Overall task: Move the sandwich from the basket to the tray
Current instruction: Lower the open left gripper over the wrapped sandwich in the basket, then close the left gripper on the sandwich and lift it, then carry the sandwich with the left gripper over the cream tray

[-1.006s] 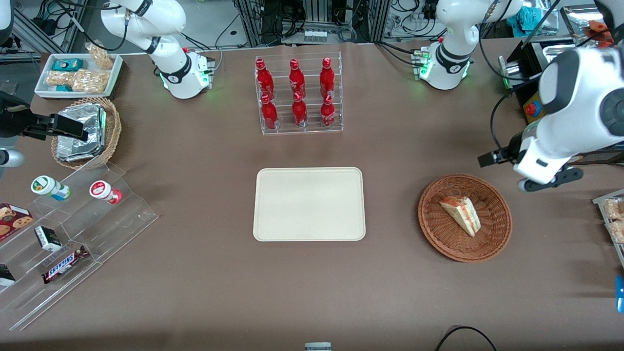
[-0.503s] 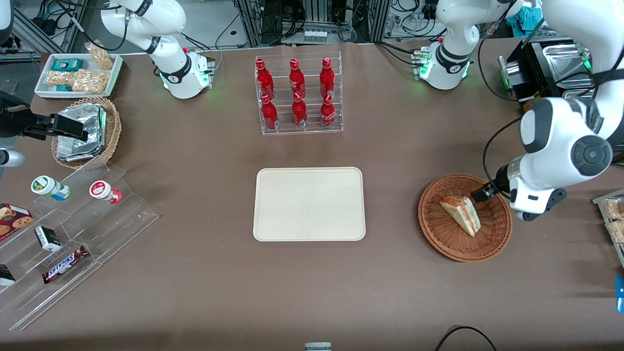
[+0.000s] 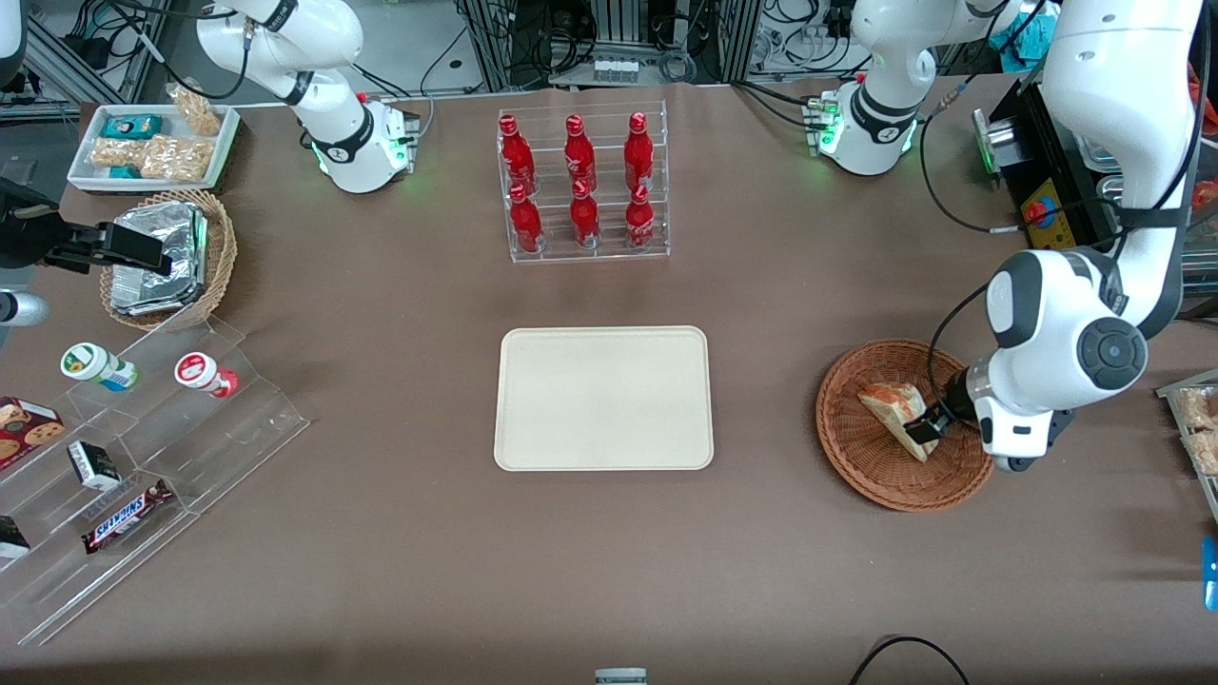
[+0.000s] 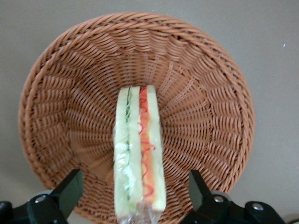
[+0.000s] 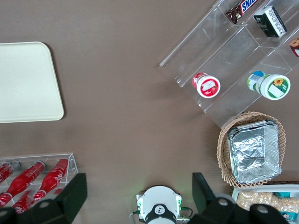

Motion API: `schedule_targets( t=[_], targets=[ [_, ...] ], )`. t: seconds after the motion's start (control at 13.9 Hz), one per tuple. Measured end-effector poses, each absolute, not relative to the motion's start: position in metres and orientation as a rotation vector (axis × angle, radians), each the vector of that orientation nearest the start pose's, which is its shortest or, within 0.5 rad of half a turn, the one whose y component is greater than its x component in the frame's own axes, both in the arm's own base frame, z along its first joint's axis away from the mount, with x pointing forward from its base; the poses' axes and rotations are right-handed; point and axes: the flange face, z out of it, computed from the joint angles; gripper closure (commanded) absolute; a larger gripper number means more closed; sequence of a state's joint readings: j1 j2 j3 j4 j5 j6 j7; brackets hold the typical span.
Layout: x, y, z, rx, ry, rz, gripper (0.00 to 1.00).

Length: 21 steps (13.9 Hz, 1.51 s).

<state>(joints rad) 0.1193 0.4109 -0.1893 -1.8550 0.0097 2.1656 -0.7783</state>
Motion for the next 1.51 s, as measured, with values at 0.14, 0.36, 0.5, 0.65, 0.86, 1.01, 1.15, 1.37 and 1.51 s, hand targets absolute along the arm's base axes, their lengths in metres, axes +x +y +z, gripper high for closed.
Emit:
schedule_targets(
  t=[0.14,0.36,0.5,0.65,0.86,1.01,1.15,1.37,1.51],
  targets=[
    [0.627,-0.04,0.282,-2.958,-1.11,0.196,0.0],
    [0.624,-0.049,0.254,-2.945,-1.101,0.259,0.0],
    [0.621,-0.05,0.237,-2.934,-1.098,0.301,0.08],
    [0.619,-0.05,0.229,-2.927,-1.098,0.321,0.55],
    [0.619,-0.049,0.228,-2.921,-1.112,0.323,0.87],
    [0.62,-0.049,0.231,-2.922,-1.114,0.316,0.92],
    [0.622,-0.049,0.242,-2.926,-1.112,0.302,0.93],
    [0.624,-0.073,0.294,-2.978,-0.999,0.276,0.93],
    [0.618,-0.131,0.329,-3.034,-0.838,0.243,0.93]
  ],
)
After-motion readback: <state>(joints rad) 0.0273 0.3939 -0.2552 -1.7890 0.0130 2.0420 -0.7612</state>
